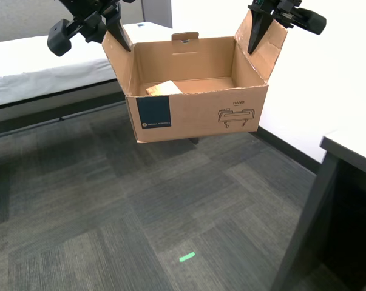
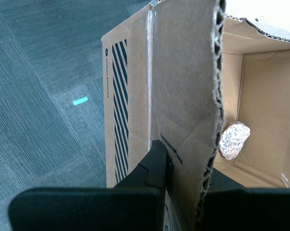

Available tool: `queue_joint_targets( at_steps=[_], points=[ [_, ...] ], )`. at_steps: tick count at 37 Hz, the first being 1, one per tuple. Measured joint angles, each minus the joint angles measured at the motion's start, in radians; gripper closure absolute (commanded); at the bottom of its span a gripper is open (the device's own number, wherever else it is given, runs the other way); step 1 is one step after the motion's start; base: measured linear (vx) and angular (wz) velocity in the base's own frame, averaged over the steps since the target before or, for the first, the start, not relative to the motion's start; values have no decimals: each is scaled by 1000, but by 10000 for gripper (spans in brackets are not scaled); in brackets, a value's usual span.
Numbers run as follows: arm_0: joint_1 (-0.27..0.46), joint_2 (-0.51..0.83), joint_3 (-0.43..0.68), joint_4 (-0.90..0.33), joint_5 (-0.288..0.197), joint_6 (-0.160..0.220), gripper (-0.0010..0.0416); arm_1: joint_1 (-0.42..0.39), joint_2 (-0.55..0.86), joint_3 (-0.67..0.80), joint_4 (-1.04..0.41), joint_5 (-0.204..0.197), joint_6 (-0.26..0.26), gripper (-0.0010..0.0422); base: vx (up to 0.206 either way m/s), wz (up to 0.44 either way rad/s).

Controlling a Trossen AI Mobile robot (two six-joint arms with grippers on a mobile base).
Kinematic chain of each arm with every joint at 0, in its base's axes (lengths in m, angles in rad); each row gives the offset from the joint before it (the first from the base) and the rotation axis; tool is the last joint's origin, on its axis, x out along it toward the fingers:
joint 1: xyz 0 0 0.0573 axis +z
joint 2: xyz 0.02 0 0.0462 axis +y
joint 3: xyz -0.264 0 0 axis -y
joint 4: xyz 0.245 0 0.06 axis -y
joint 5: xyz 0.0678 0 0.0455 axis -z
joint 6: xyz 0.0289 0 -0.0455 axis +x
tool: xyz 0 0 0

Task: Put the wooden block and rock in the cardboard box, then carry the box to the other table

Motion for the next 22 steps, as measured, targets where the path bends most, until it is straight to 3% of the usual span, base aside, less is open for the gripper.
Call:
queue_joint_targets(
  at_steps=[8, 15, 22],
  points=[
    [0, 0, 0, 9, 0, 30, 406, 0, 0, 0, 8, 0, 26, 413, 145, 263],
    [1, 0, 0, 10, 0, 35, 406, 0, 0, 0, 16, -1, 140, 413, 152, 311],
    [3, 0, 0, 10, 0, 63, 406, 1, 0, -3, 8, 7, 167, 413, 154, 317]
  ],
)
